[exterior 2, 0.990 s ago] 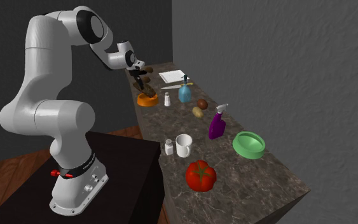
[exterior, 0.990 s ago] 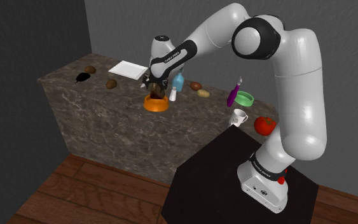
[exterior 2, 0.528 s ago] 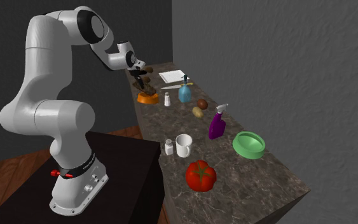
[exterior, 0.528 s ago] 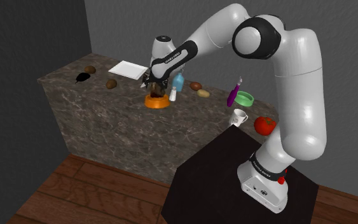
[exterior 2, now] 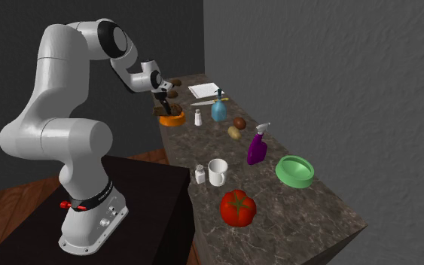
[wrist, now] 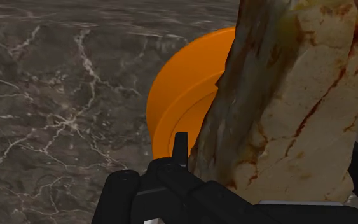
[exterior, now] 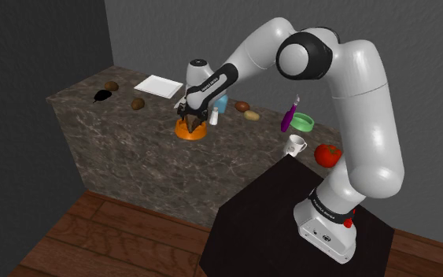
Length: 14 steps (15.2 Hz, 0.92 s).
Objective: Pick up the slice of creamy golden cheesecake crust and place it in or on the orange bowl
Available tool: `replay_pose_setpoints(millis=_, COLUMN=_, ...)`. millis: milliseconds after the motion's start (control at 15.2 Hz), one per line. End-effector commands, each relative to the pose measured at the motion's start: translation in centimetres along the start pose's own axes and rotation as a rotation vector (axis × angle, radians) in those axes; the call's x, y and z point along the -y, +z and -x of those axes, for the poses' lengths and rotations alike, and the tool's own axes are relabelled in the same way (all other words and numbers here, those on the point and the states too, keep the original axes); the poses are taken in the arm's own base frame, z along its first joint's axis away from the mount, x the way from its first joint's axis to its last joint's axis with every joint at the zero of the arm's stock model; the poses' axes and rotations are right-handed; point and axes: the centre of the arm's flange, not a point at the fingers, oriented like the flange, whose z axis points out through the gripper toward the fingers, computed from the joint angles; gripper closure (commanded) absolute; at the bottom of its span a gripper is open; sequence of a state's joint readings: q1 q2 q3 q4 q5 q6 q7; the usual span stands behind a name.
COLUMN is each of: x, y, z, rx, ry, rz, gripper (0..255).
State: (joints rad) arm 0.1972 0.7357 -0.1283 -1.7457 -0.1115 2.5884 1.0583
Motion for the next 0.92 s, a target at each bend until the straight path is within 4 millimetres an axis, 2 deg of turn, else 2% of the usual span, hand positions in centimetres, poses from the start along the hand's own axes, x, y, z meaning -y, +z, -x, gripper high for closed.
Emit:
replay_pose_setpoints(millis=0, x=-0.1, y=0.1, z=0.0, rx=0.0, ry=0.001, rz=0.002, gripper=0)
replay_pose_setpoints(millis=66, x=0.0, y=0.1, z=-0.7, rx=0.0, ry=0.002, rz=0.001, gripper=0)
replay_pose_setpoints(millis=330, x=0.0, y=-4.9, z=-0.7, rx=0.0, ry=0.002, rz=0.001, gripper=0)
replay_pose_setpoints(millis=858, x=0.0, y=-4.9, z=-0.7, rx=0.0, ry=0.002, rz=0.001, gripper=0)
